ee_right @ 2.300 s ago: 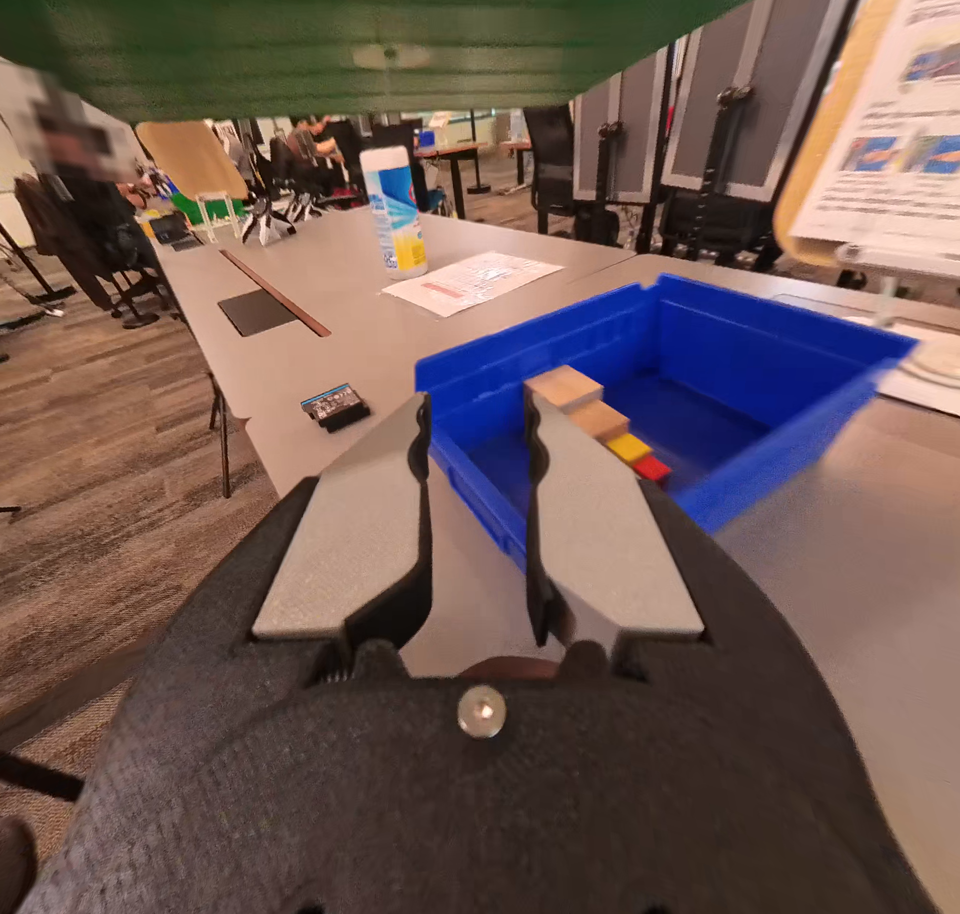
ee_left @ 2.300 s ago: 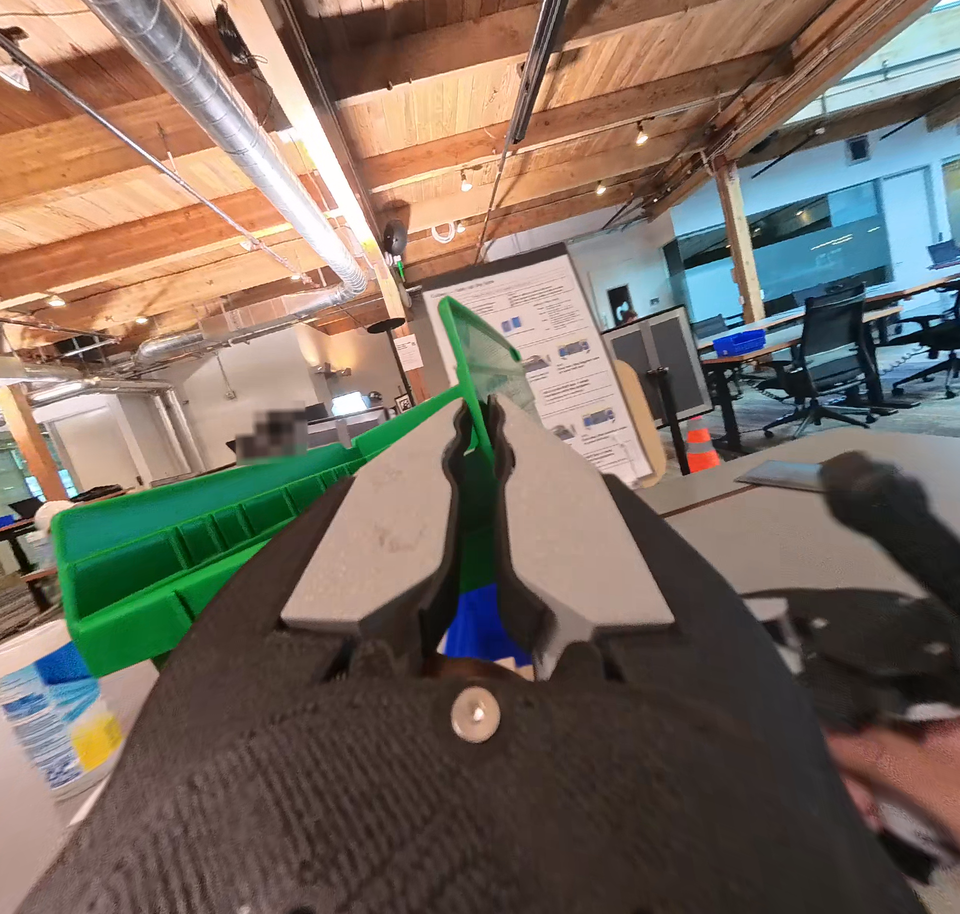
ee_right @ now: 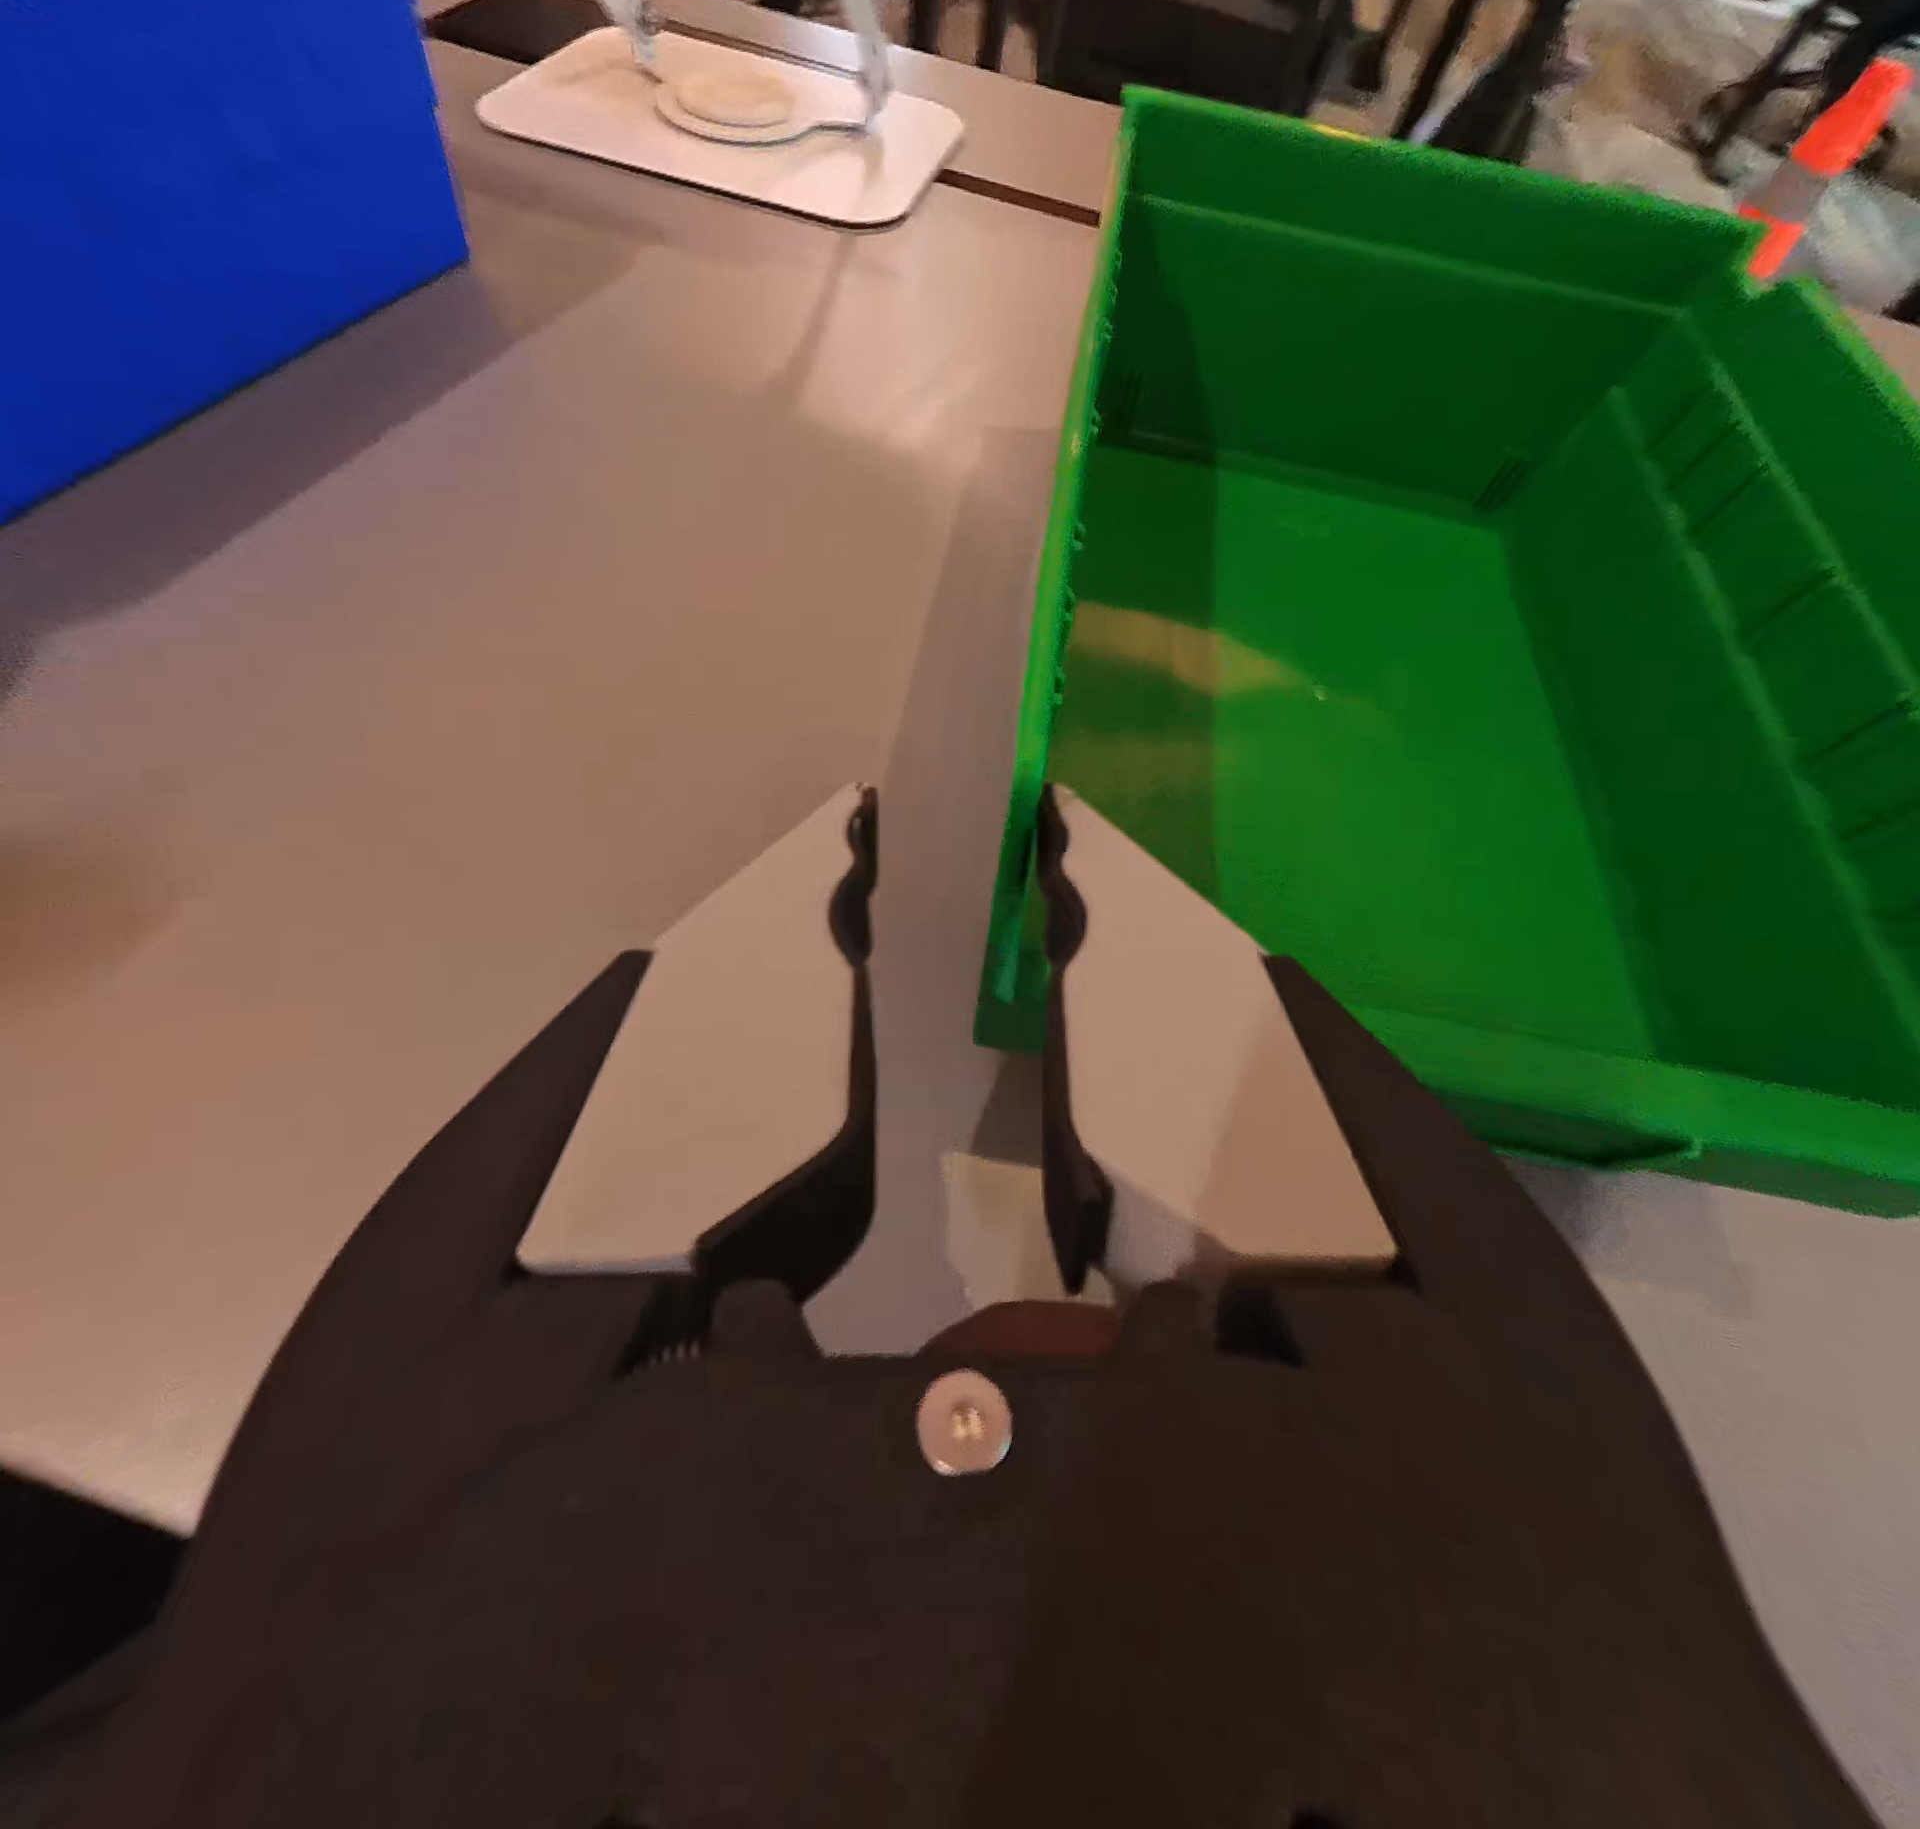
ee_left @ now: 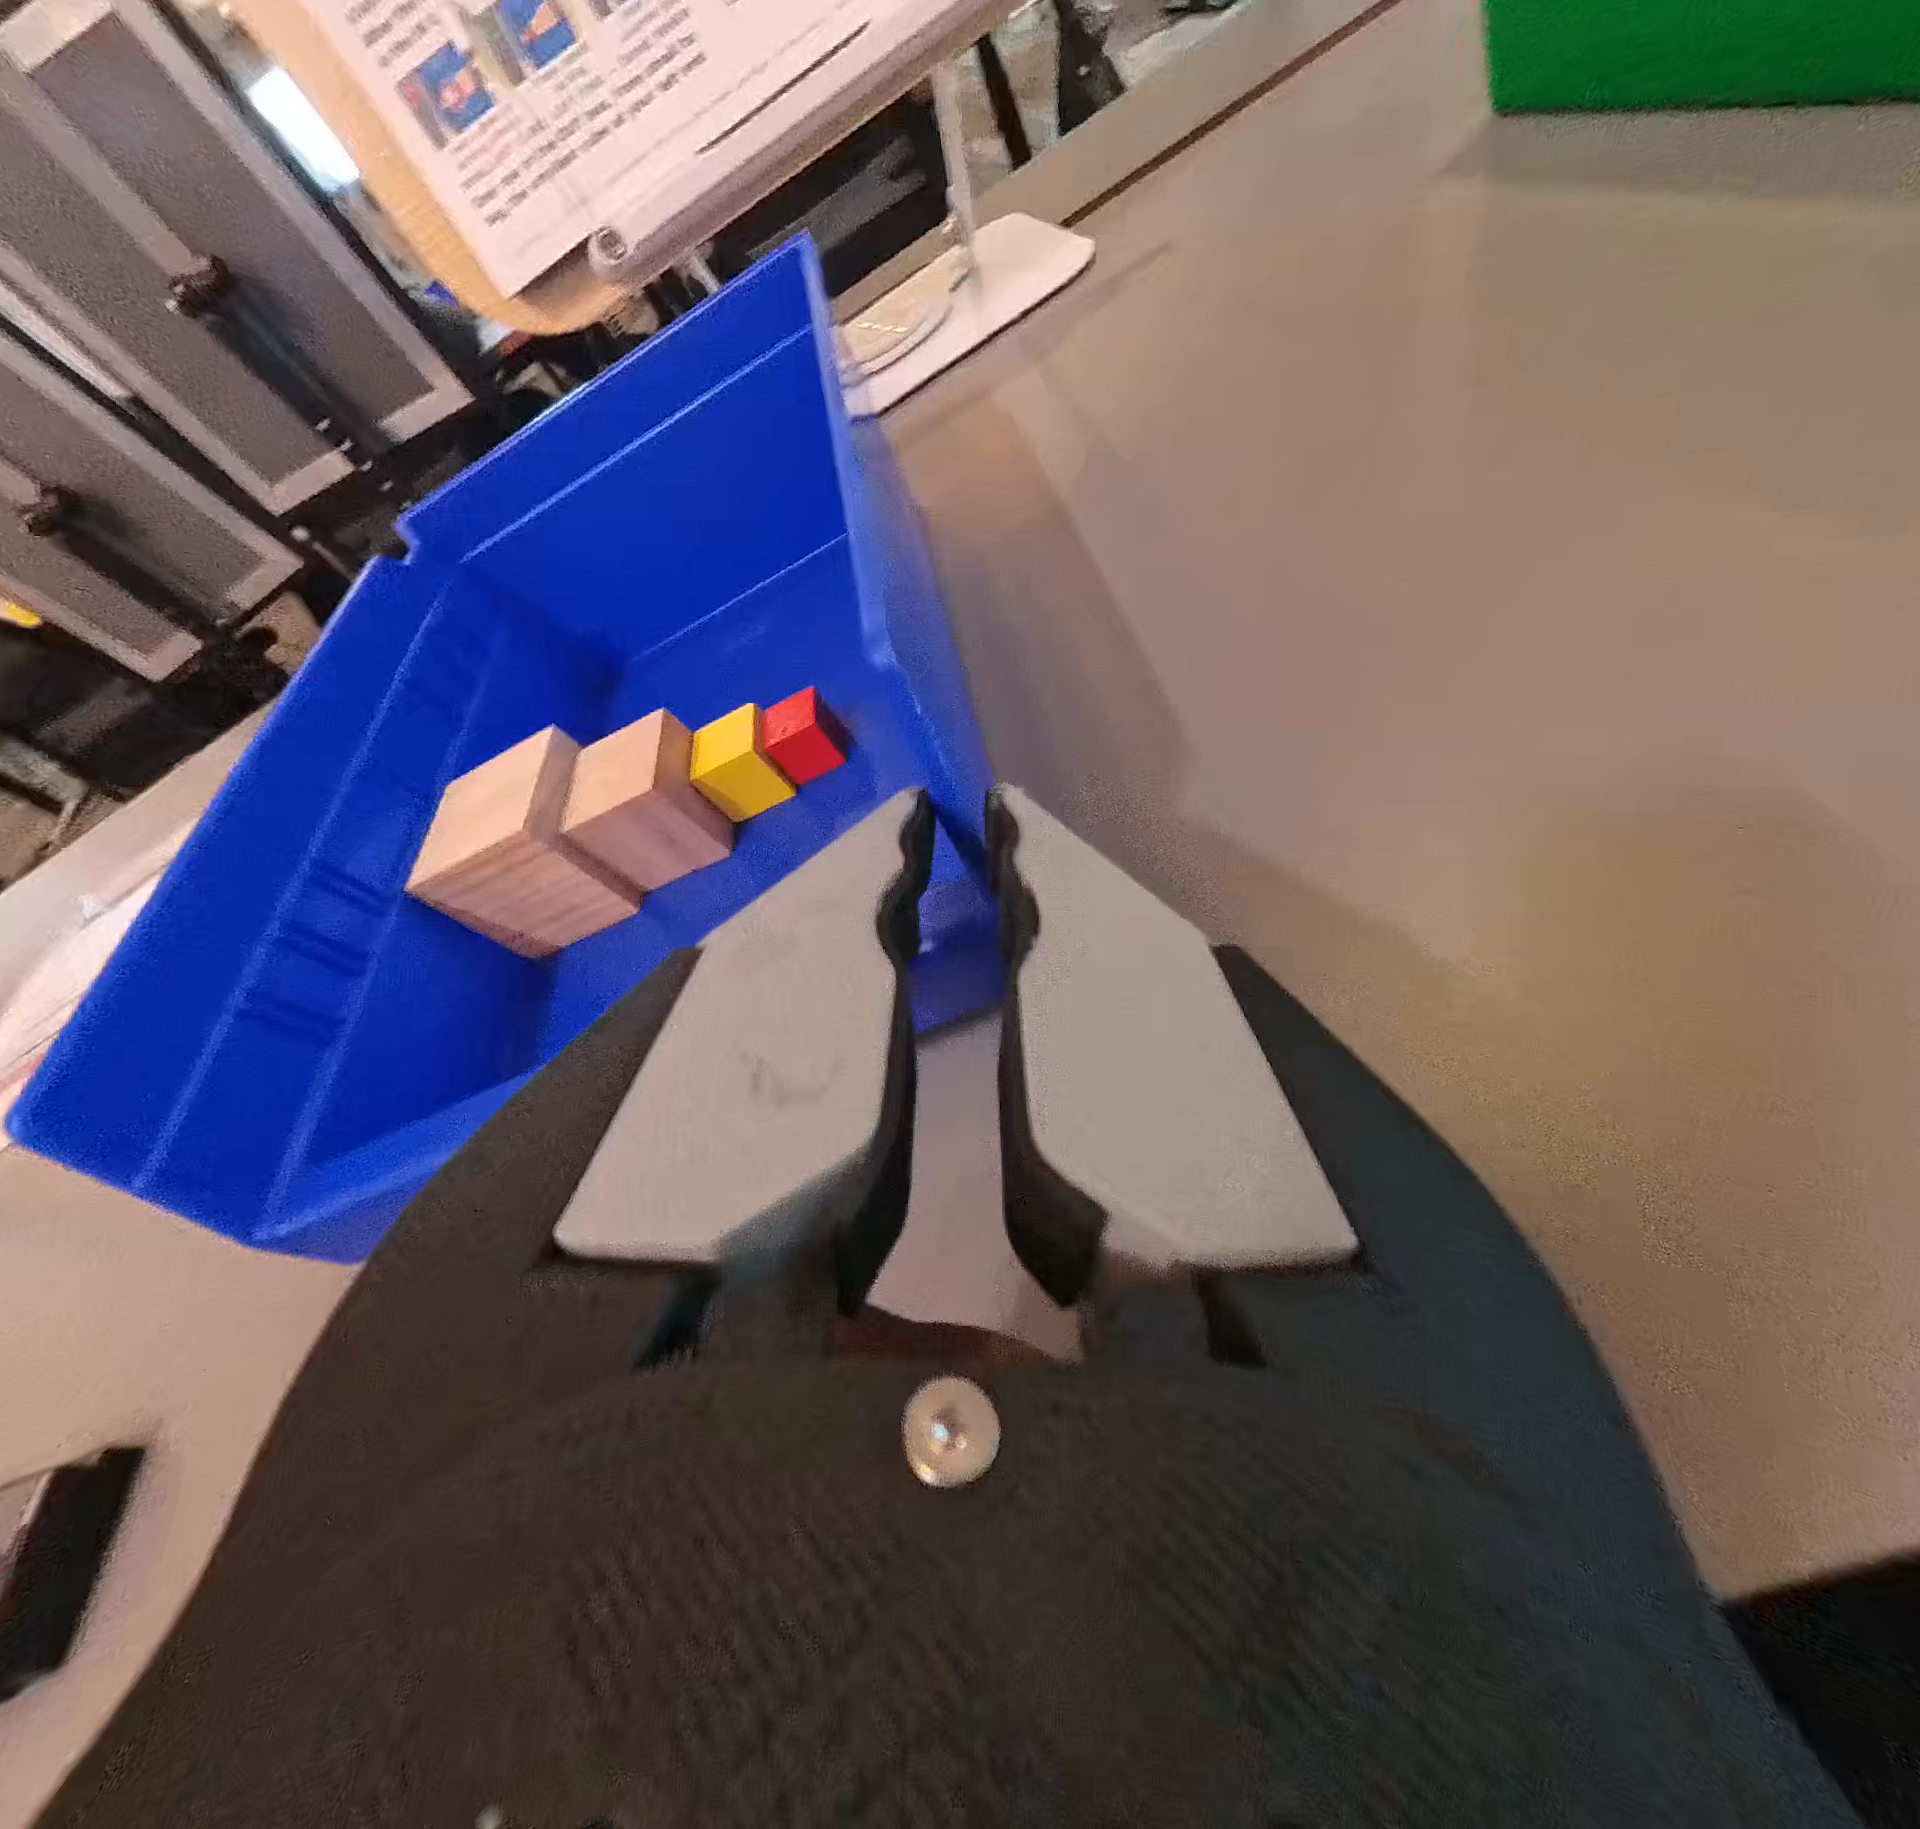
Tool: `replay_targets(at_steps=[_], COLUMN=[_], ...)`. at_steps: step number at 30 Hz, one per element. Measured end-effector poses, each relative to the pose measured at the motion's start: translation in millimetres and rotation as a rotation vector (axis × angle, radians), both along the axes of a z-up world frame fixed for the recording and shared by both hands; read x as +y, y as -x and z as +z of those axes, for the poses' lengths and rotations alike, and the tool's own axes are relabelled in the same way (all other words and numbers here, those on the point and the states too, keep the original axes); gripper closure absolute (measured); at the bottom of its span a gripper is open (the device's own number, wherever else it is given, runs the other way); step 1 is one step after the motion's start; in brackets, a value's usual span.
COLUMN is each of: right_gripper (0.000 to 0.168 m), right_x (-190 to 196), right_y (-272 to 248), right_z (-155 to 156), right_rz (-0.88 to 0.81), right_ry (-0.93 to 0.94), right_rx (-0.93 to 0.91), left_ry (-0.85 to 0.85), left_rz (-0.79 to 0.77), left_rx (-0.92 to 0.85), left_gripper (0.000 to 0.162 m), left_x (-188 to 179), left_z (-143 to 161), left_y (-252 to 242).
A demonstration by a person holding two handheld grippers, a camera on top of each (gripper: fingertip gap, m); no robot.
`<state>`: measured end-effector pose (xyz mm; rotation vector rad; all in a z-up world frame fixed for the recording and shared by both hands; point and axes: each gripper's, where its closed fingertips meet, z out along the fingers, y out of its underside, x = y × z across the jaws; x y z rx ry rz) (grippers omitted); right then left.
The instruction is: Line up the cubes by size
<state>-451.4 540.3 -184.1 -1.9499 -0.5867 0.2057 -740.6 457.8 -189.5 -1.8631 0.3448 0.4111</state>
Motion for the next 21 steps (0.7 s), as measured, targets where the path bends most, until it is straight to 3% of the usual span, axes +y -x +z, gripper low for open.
replay_targets(at_steps=[2,3,6,10,16,21], right_gripper=[0.165,0.168,0.168,0.168,0.167,0.167], right_x=[9,11,11,12,13,10], right_y=[-5,-5,-4,-4,8,20], right_z=[-1,-1,-1,-1,-2,-6], right_rz=[-0.104,-0.12,-0.171,-0.178,-0.214,-0.197], right_ry=[-0.047,-0.081,-0.102,-0.091,-0.08,-0.05], right_rx=[-0.007,-0.022,-0.005,-0.116,-0.115,-0.108], left_ry=[-0.019,-0.028,-0.054,-0.096,-0.126,-0.04], left_rz=[0.076,0.107,0.178,0.291,0.245,0.161], left_rx=[-0.042,-0.081,-0.196,-0.258,-0.355,-0.155], left_gripper=[0.157,0.158,0.159,0.157,0.162,0.157], left_x=[-1,-5,-18,-40,-40,-12], left_z=[3,4,4,1,2,1], left_y=[20,31,66,107,73,37])
